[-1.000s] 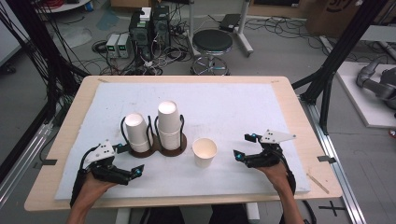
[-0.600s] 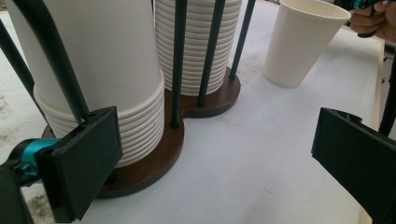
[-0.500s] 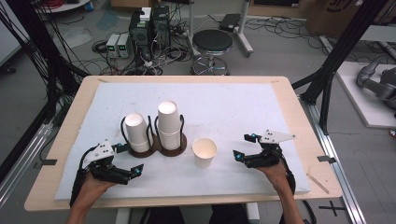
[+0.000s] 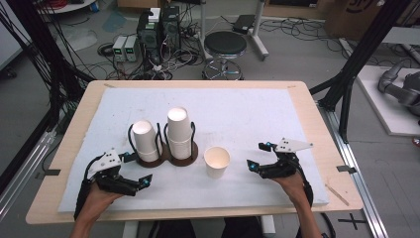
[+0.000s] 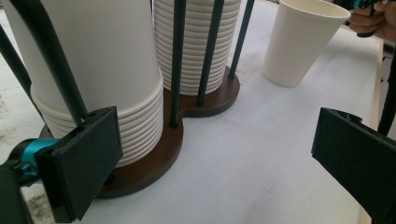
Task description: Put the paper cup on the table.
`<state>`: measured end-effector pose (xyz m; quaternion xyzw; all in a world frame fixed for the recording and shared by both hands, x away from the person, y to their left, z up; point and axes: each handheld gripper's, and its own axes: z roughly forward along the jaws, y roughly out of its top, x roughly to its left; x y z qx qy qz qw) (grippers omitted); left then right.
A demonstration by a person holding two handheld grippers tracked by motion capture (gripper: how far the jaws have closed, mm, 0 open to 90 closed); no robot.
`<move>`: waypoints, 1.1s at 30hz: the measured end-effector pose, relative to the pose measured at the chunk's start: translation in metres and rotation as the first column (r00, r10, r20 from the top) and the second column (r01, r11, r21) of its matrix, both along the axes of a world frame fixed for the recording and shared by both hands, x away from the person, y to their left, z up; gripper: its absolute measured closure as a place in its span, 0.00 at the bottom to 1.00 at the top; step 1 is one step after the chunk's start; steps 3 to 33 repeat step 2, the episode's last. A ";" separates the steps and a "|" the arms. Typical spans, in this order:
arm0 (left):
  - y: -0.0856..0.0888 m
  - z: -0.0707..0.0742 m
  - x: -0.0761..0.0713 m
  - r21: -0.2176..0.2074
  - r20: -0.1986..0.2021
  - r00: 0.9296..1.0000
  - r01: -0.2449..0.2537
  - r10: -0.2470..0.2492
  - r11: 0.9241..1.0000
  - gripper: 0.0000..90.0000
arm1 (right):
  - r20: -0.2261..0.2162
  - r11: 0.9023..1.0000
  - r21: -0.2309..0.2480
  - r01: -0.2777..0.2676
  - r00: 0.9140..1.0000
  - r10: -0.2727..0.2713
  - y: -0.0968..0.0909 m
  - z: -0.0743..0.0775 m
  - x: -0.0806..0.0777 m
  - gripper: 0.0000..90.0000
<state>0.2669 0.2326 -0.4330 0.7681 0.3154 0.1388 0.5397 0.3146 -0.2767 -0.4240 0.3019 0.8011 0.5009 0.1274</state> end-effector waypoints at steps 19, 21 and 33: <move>0.000 0.000 0.000 -0.002 -0.001 1.000 -0.001 0.001 1.000 0.02 | -0.001 1.000 0.002 -0.001 1.000 0.001 0.000 0.000 0.000 0.18; 0.000 0.000 0.000 -0.002 -0.001 1.000 -0.001 0.001 1.000 0.02 | -0.001 1.000 0.002 -0.001 1.000 0.001 0.000 0.000 0.000 0.18; 0.000 0.000 0.000 -0.002 -0.001 1.000 -0.001 0.001 1.000 0.02 | -0.001 1.000 0.002 -0.001 1.000 0.001 0.000 0.000 0.000 0.18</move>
